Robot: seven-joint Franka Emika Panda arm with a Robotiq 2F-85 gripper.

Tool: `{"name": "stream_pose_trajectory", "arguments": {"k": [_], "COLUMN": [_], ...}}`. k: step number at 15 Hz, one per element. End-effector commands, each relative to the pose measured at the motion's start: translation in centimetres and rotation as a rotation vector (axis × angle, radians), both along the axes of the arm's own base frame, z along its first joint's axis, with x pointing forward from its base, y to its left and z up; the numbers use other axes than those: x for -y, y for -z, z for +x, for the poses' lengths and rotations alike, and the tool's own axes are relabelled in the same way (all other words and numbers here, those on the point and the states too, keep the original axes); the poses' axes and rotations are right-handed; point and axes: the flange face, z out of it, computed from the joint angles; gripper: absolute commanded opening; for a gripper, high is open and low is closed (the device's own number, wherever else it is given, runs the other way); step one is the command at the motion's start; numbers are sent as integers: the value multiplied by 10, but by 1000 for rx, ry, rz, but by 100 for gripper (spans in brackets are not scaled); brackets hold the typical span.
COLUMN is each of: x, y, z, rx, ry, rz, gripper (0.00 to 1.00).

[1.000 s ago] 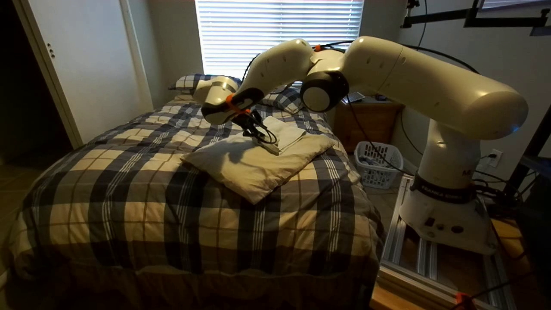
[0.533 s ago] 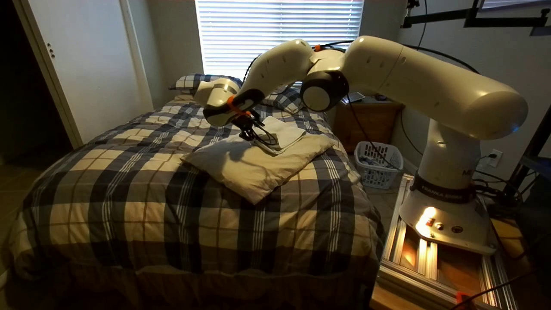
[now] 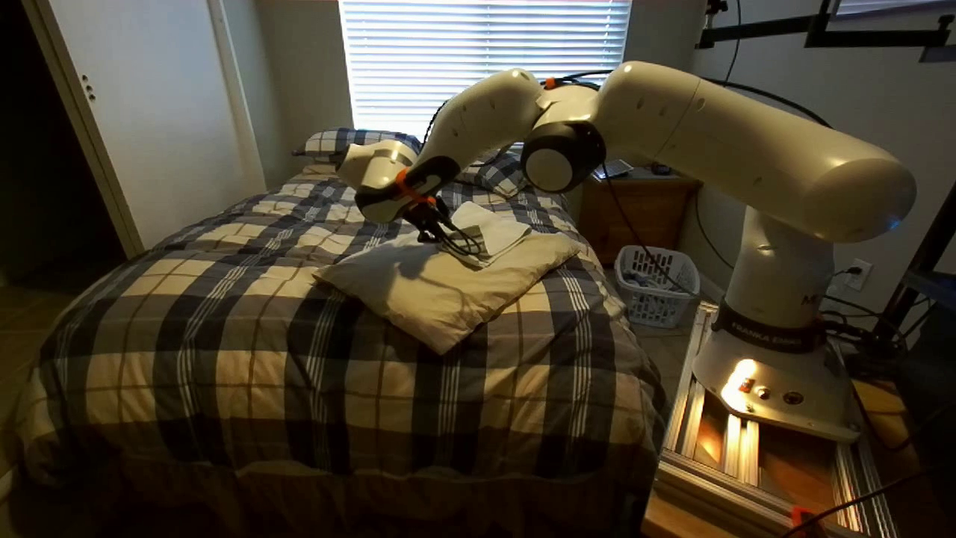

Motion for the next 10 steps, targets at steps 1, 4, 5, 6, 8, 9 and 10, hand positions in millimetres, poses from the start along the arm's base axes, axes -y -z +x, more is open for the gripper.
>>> {"name": "stream_pose_trajectory", "arguments": {"k": [1,4,5,6,8,9,10], "x": [7,22,27,32,46,53,61], "y": [-21,-36,-41,-47,-66,-78,-87], "z": [-4,-6,-7,-8,-12,-15,-18], "rx": [23,47,53,61,97,124,147], "ry": [32,77,87,100,142,168,194], "rz": [8,9,11,10,-17,-40,-60], "gripper": [8,1,0,3,4,4,4]}}
